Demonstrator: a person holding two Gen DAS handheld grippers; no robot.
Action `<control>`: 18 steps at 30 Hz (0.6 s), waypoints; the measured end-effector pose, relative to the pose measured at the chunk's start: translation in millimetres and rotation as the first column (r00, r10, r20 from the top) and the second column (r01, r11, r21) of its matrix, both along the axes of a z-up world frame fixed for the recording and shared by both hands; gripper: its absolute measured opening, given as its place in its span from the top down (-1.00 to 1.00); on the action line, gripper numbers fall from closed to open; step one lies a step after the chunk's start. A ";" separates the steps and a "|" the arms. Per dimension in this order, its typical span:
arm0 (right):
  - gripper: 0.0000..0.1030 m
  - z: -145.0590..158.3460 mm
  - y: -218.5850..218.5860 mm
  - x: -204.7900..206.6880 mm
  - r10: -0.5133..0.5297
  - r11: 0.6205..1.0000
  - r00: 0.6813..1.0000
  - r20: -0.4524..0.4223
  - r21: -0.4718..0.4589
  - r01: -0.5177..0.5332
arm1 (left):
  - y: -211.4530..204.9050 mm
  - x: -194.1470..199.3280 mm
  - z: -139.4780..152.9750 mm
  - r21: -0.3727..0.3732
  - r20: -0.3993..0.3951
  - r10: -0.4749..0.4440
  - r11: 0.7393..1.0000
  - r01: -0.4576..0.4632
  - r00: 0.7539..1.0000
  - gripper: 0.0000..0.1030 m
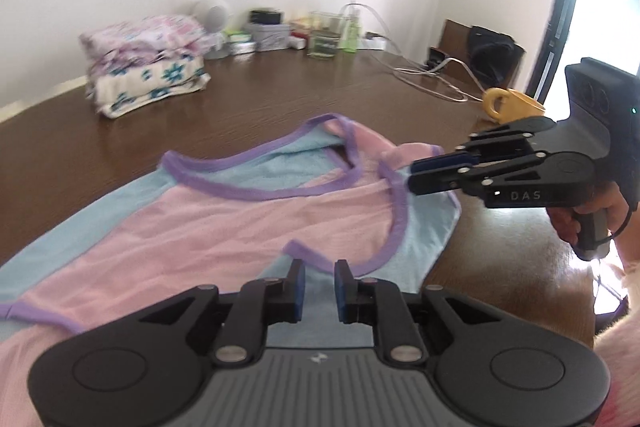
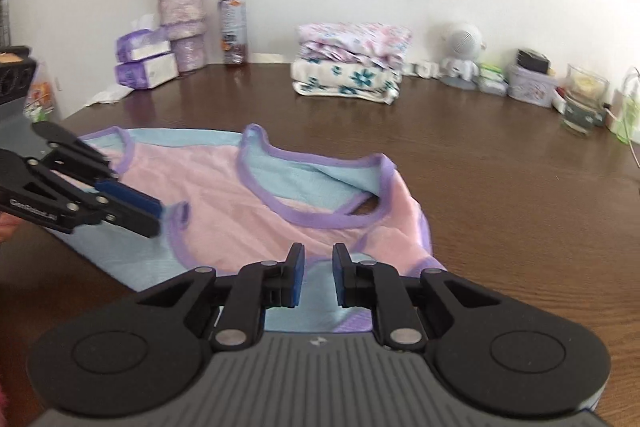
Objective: Fold clothes
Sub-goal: 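Open both grippers and release the garment onto the table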
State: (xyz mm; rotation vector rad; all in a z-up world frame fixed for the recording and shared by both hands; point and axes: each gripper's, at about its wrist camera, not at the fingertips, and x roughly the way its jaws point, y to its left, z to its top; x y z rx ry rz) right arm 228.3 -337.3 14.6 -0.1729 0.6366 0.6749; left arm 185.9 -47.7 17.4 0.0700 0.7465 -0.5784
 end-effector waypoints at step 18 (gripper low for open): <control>0.52 -4.5 -8.6 -1.1 -0.145 0.988 0.989 0.015 0.059 0.144 | 23.6 -6.8 -3.1 -0.089 0.005 0.064 0.994 -0.063 0.998 0.27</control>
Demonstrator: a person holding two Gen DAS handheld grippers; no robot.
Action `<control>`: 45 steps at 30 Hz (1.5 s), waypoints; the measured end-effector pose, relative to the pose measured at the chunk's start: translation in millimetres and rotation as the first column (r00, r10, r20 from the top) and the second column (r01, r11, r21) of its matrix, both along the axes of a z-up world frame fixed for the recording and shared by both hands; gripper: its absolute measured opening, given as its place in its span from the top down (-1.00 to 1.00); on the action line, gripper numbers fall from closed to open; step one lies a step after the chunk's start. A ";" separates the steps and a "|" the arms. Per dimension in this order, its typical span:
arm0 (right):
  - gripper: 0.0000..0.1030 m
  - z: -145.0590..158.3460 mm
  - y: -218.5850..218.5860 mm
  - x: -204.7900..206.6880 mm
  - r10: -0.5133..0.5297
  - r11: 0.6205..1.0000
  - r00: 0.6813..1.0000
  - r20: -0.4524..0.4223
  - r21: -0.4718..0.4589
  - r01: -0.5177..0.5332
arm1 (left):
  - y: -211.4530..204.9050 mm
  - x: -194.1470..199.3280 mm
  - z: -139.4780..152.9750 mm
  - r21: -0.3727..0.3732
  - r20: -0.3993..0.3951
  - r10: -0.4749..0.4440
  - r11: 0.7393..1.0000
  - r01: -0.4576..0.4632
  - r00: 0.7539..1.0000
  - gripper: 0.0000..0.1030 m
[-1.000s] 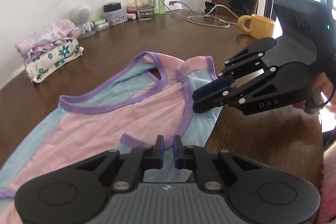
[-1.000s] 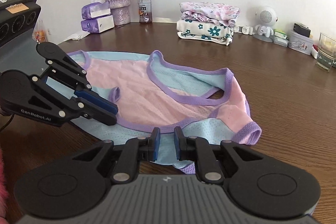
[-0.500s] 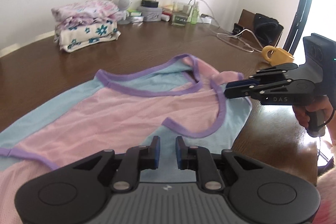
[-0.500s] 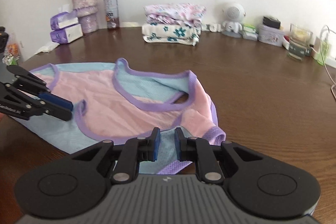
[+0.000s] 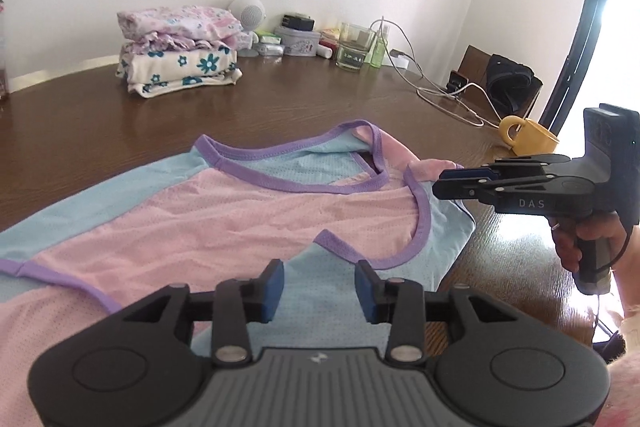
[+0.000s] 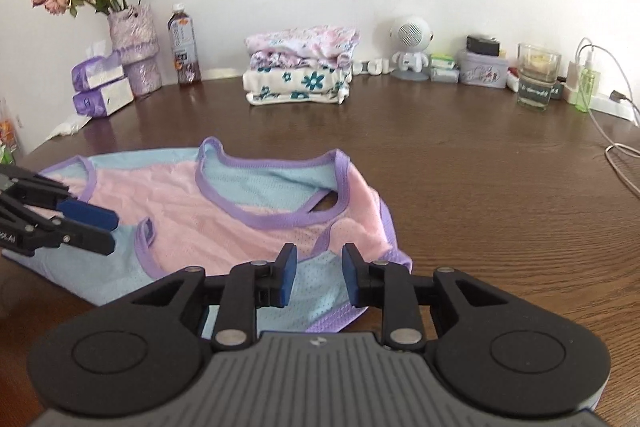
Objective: Fold clothes
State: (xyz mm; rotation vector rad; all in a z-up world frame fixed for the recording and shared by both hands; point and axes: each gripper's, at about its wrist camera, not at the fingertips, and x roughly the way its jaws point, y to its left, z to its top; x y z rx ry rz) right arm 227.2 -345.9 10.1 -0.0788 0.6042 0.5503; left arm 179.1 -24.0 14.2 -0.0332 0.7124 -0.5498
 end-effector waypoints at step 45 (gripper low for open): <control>-0.99 -8.7 71.7 -90.8 -0.043 0.992 0.999 -0.026 0.116 0.046 | 77.9 -115.1 -4.1 -0.150 0.053 0.412 0.904 -0.400 0.910 -0.99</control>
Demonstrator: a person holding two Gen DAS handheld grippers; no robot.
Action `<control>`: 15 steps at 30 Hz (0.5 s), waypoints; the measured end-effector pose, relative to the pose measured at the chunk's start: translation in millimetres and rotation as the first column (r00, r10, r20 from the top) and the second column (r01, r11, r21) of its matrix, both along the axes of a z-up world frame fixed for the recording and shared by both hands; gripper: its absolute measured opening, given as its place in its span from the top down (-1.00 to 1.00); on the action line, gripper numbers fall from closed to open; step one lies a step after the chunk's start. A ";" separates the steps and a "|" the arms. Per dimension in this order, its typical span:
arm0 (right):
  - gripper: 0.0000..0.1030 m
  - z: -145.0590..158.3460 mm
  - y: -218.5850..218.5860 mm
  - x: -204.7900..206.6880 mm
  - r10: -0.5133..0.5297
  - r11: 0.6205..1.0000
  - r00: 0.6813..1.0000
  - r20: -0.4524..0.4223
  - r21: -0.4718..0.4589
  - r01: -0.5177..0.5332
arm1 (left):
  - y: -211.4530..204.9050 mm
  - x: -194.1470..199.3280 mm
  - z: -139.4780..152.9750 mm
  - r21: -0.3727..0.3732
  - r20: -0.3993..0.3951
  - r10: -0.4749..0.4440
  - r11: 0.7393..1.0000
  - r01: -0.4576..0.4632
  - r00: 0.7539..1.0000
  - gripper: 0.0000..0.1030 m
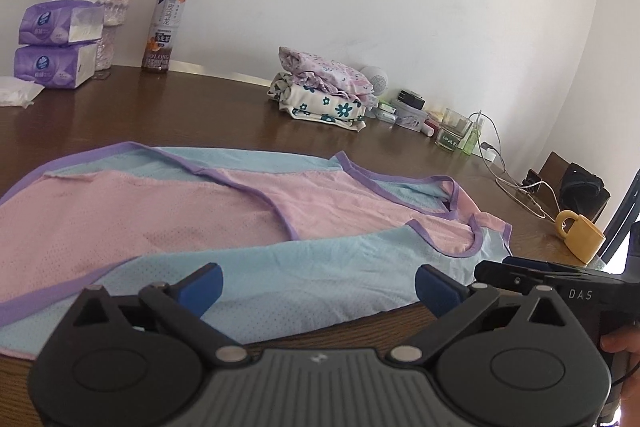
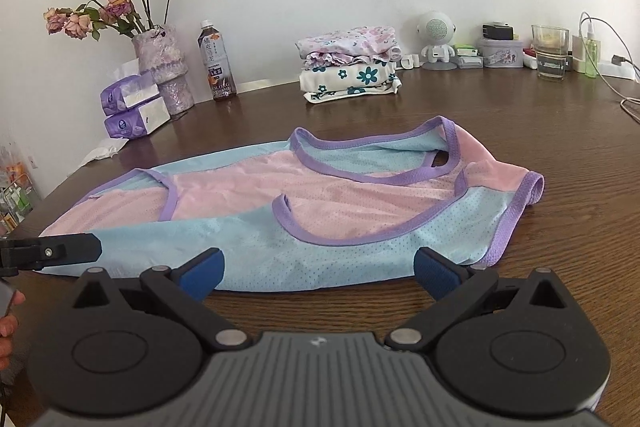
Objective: Fold clothes
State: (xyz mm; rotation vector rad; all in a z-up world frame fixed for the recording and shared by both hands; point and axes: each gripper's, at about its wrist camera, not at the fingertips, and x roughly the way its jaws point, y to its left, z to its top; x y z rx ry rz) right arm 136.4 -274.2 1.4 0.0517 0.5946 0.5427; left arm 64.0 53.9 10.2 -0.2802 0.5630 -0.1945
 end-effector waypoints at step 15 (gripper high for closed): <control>-0.99 2.7 12.8 -11.0 -0.024 0.999 1.000 0.008 -0.022 0.024 | 4.2 -13.5 1.8 0.006 0.019 0.020 1.000 -0.020 1.000 -0.99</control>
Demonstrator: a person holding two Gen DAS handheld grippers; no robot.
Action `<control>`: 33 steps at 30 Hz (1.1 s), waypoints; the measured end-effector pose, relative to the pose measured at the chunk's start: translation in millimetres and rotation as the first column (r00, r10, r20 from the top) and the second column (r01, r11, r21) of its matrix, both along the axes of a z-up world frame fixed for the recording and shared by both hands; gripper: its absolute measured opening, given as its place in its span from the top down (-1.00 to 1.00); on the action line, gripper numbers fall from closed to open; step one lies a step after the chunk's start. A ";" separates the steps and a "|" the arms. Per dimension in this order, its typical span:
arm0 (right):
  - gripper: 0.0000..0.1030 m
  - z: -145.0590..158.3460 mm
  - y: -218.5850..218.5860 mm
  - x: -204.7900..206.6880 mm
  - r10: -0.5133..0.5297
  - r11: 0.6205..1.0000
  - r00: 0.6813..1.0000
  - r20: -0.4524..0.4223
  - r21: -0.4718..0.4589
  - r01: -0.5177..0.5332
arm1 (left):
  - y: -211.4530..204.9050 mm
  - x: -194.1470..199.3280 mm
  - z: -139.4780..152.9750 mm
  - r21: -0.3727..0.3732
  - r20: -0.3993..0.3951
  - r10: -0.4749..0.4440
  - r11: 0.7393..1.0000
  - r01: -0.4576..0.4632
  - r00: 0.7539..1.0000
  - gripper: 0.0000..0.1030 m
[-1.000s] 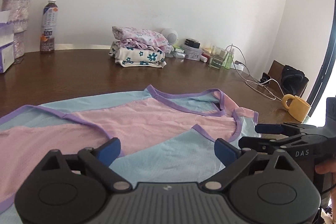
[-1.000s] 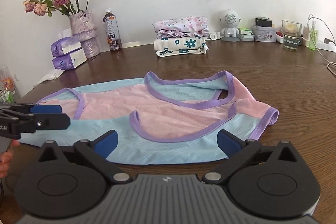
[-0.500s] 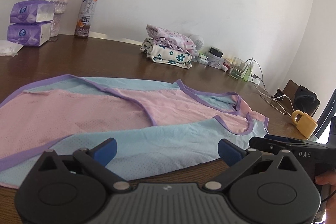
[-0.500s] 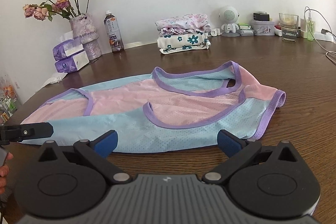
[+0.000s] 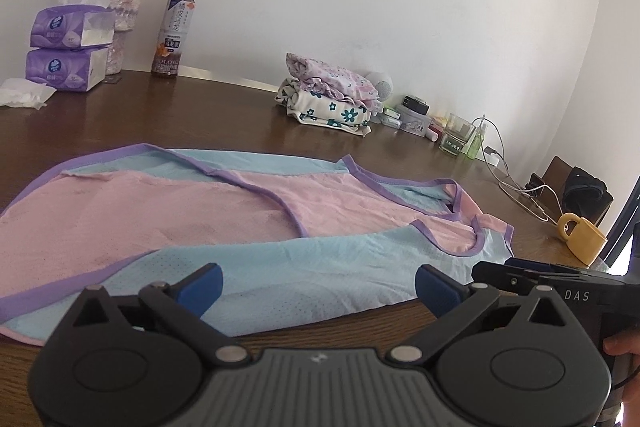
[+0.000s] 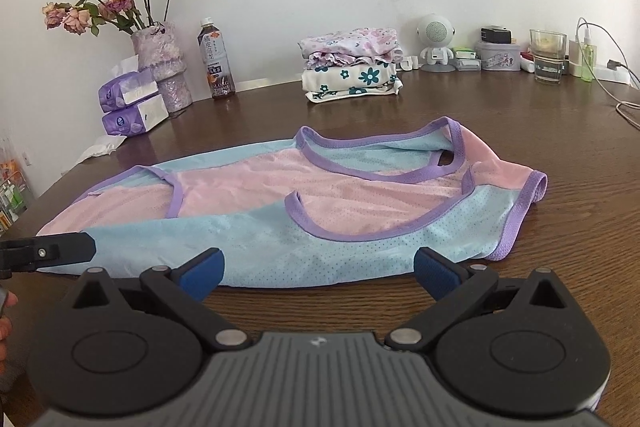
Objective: Fold clothes
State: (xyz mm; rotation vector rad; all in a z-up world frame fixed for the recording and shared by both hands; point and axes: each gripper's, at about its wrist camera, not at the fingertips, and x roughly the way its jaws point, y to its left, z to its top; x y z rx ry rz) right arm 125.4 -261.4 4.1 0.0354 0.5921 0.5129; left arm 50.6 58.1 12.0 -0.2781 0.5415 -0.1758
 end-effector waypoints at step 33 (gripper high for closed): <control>-0.99 29.8 29.5 6.9 0.018 1.000 1.000 0.015 -0.026 -0.017 | 40.4 -5.2 16.0 0.004 0.012 0.057 0.998 -0.057 0.998 -0.99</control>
